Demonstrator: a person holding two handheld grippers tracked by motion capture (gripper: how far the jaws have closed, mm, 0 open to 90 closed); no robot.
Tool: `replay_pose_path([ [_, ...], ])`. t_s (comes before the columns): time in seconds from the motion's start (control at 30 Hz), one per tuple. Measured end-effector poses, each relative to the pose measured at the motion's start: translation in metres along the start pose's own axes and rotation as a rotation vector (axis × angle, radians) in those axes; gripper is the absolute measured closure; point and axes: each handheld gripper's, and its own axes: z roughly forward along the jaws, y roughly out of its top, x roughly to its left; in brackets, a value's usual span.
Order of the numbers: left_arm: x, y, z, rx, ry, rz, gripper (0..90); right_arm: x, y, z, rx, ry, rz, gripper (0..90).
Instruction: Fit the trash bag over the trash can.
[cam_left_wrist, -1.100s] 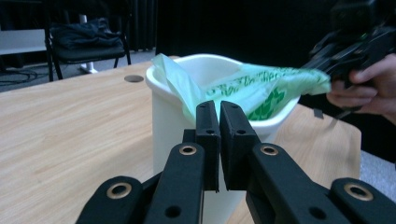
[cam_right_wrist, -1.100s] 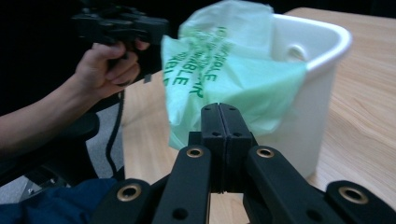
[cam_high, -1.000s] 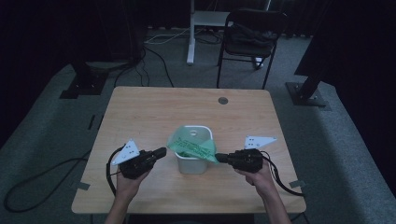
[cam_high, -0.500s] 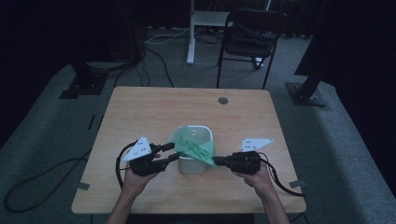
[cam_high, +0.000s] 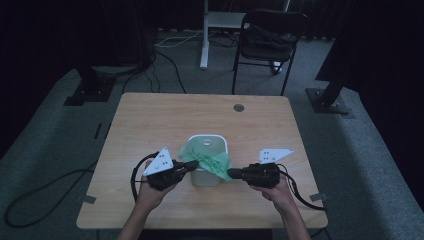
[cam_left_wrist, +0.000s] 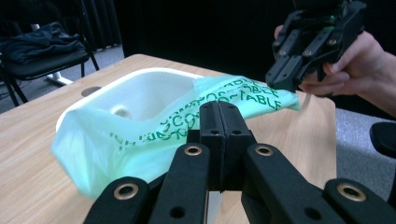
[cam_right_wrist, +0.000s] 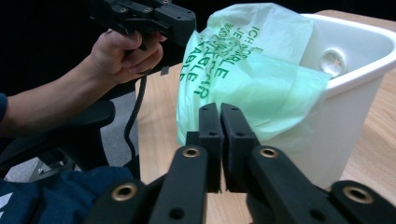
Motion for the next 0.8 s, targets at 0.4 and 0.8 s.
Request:
replay_pose_path([
  [0.4, 0.001, -0.023, -0.009, -0.002, 0.022, -0.047, 90.0, -0.016, 0.004, -0.007, -0.102, -0.061, 0.112, 61.7],
  [0.8, 0.0, -0.024, -0.007, -0.001, 0.036, -0.039, 89.4, -0.009, 0.01, 0.009, -0.047, -0.077, 0.063, 57.7],
])
